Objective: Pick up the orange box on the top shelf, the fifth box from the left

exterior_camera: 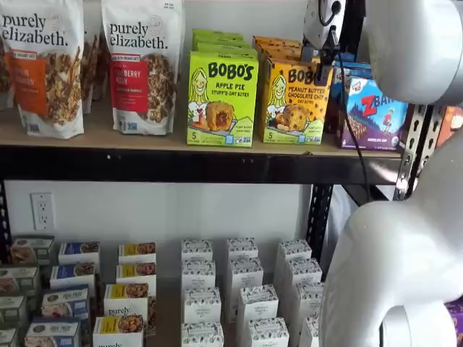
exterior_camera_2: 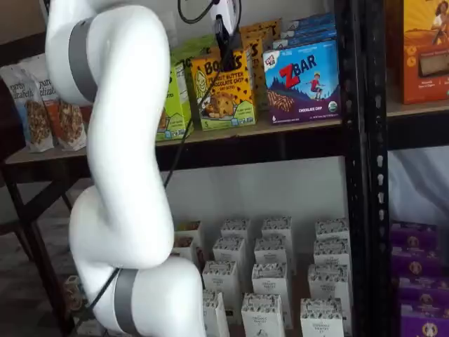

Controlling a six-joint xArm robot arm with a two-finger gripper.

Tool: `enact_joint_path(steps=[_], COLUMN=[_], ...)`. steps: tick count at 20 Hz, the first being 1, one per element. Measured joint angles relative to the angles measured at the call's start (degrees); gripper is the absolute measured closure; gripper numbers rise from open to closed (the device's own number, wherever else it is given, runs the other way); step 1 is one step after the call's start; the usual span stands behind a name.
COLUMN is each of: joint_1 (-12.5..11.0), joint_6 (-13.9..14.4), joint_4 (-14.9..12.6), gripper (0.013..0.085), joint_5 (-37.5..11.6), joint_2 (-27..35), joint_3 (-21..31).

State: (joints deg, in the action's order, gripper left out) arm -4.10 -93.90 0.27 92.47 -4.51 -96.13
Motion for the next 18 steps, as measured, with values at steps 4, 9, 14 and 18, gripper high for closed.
enact_joint_path(steps=[4, 9, 14, 18], joint_1=[0.1, -0.2, -0.6, -0.9], joint_6=[0.2, 0.1, -0.2, -0.5], joint_4=[0.1, 1.1, 1.9, 2.4], gripper=[0.0130, 0.0170, 0.0250, 0.0370], joint_5=[0.8, 0.6, -0.7, -1.4], joint_2=[0.2, 0.0, -0.9, -1.4], joint_3=[0.5, 1.2, 2.5, 3.1])
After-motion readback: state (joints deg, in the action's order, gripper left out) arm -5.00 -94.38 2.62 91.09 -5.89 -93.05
